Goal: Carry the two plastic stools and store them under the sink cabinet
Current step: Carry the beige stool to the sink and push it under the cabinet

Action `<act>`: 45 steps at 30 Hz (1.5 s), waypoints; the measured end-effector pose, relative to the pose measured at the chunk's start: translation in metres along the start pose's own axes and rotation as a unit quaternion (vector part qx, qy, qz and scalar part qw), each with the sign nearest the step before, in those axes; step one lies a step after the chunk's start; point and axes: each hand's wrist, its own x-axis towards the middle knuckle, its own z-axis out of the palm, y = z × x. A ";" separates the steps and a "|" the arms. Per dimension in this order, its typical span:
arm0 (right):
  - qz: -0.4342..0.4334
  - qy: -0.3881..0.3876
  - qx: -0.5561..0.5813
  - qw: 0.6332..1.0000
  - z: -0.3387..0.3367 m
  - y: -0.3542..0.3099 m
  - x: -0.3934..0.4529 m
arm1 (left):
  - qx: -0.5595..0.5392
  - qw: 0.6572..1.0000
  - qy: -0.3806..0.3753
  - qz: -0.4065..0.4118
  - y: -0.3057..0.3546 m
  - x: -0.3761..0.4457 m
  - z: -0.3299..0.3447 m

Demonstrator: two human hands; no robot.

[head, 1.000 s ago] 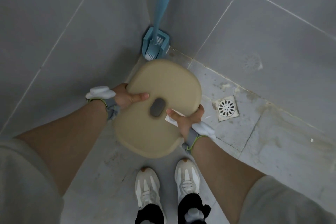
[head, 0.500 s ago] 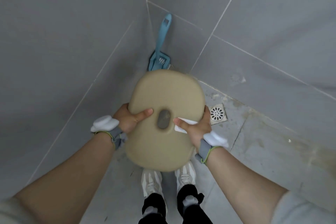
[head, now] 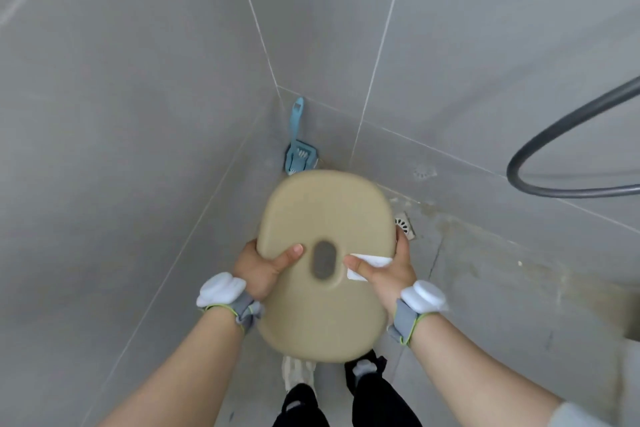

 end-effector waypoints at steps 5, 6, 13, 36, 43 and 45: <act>-0.016 0.007 0.024 1.000 -0.018 -0.013 -0.055 | 0.005 1.000 0.002 0.020 0.015 -0.050 -0.018; -0.009 0.011 0.035 0.999 -0.021 -0.009 -0.074 | 0.015 1.000 -0.004 0.025 0.014 -0.068 -0.024; -0.059 0.060 0.086 0.993 -0.020 0.011 -0.166 | 0.011 0.997 -0.039 0.066 -0.008 -0.134 -0.060; 0.004 0.228 0.218 0.949 -0.148 0.156 -0.466 | 0.191 0.930 -0.246 0.193 -0.049 -0.418 -0.021; 0.028 0.296 0.298 0.907 -0.240 0.264 -0.544 | 0.290 0.878 -0.298 0.237 -0.079 -0.532 0.091; 0.030 0.314 0.313 0.896 -0.257 0.290 -0.560 | 0.304 0.866 -0.301 0.258 -0.086 -0.557 0.117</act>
